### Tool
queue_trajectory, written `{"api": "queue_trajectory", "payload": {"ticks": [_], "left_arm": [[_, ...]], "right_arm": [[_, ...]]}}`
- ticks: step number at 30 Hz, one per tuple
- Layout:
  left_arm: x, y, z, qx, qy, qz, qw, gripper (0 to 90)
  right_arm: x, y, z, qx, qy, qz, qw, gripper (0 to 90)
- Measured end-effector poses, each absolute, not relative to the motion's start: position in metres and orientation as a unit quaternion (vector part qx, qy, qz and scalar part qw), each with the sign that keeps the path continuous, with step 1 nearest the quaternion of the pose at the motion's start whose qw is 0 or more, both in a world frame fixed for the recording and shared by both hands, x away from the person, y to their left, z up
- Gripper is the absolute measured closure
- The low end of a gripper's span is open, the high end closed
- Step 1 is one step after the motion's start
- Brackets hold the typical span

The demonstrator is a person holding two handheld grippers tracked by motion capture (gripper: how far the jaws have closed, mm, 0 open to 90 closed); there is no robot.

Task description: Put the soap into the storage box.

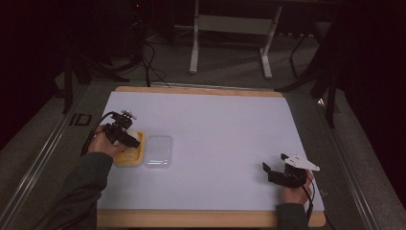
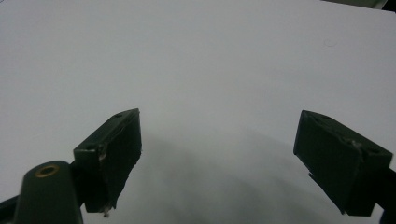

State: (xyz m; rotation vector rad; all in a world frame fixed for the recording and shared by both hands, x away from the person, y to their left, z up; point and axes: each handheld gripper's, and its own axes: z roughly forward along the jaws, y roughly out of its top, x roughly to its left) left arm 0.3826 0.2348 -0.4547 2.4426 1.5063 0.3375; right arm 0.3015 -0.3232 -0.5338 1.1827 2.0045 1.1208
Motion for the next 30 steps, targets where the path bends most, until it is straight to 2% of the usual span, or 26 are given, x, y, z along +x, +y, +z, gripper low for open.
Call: {"api": "queue_trajectory", "payload": {"ticks": [30], "left_arm": [[0.386,0.238,-0.469,0.847,0.516,0.083,0.102,23.2]], "right_arm": [[0.301,-0.323,-0.534,0.439,0.747,0.416,0.277,14.7]]}}
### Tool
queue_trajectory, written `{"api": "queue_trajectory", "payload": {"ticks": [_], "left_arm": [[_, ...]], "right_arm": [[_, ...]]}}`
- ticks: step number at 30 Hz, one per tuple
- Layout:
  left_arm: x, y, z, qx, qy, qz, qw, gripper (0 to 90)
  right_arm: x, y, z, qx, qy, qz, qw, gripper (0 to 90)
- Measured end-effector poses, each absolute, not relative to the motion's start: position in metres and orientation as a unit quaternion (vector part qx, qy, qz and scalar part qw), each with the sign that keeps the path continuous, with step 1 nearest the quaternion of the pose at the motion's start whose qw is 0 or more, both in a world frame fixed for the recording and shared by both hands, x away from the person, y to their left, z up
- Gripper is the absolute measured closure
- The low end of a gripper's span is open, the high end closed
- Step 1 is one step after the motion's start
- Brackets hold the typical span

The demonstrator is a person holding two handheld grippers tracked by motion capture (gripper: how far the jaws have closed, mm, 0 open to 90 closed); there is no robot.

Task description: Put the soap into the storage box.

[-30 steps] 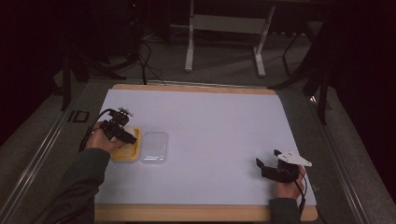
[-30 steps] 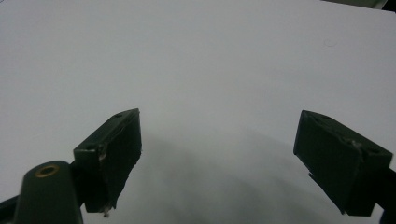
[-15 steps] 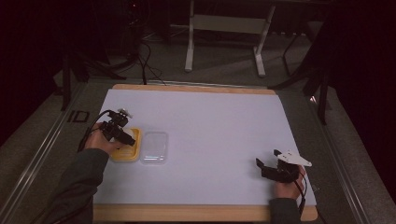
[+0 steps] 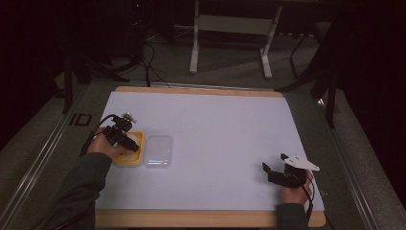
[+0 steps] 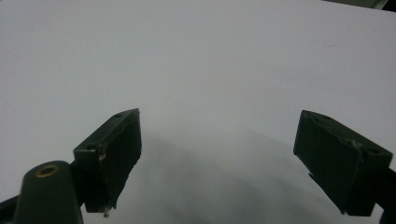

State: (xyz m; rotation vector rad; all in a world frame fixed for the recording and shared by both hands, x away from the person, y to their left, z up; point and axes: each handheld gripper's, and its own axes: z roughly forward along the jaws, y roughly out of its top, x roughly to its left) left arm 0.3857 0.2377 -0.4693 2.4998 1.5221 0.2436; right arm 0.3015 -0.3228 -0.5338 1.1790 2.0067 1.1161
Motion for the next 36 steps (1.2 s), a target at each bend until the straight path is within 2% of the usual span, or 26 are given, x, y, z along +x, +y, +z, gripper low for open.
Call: {"api": "queue_trajectory", "payload": {"ticks": [12,13,14,15,21,36], "left_arm": [[0.385,0.236,-0.478,0.855,0.505,0.072,0.093,23.1],[0.385,0.236,-0.477,0.854,0.505,0.075,0.098,20.9],[0.386,0.236,-0.476,0.850,0.510,0.076,0.104,13.4],[0.386,0.237,-0.473,0.850,0.510,0.071,0.114,10.2],[0.384,0.235,-0.461,0.857,0.493,0.079,0.129,14.7],[0.377,0.227,-0.444,0.867,0.464,0.113,0.144,18.9]], "right_arm": [[0.301,-0.323,-0.534,0.439,0.747,0.415,0.277,14.8],[0.301,-0.323,-0.534,0.439,0.748,0.415,0.276,14.8],[0.302,-0.323,-0.534,0.439,0.748,0.415,0.276,14.8],[0.302,-0.323,-0.534,0.438,0.748,0.414,0.276,14.7],[0.302,-0.322,-0.534,0.438,0.749,0.414,0.276,14.8],[0.301,-0.323,-0.534,0.439,0.748,0.414,0.277,14.8]]}}
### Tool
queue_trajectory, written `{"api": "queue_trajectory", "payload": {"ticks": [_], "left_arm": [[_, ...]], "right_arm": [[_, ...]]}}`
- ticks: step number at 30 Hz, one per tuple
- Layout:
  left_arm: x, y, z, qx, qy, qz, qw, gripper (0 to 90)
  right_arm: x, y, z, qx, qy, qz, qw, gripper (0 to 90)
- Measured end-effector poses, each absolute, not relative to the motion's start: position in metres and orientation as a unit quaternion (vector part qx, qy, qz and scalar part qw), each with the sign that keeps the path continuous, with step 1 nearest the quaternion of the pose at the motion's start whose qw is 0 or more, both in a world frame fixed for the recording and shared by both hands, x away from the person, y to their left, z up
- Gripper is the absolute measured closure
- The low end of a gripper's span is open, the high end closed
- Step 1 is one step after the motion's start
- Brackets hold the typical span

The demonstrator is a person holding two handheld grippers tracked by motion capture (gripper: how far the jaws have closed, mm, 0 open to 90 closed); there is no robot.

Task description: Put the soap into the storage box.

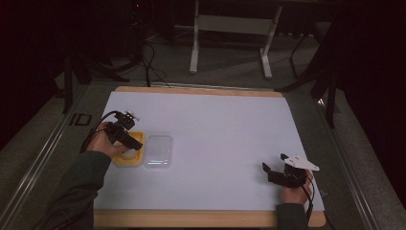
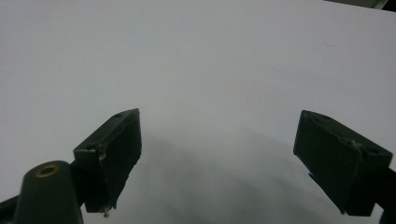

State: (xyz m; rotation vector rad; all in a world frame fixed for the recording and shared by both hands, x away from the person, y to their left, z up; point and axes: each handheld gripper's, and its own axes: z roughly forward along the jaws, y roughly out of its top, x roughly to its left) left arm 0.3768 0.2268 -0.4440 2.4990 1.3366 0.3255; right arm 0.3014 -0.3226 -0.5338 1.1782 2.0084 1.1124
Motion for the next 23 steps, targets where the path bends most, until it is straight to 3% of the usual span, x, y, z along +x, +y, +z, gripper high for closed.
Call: {"api": "queue_trajectory", "payload": {"ticks": [23], "left_arm": [[0.358,0.187,-0.448,0.894,0.380,0.117,0.205,21.9]], "right_arm": [[0.302,-0.323,-0.534,0.441,0.748,0.414,0.273,14.7]]}}
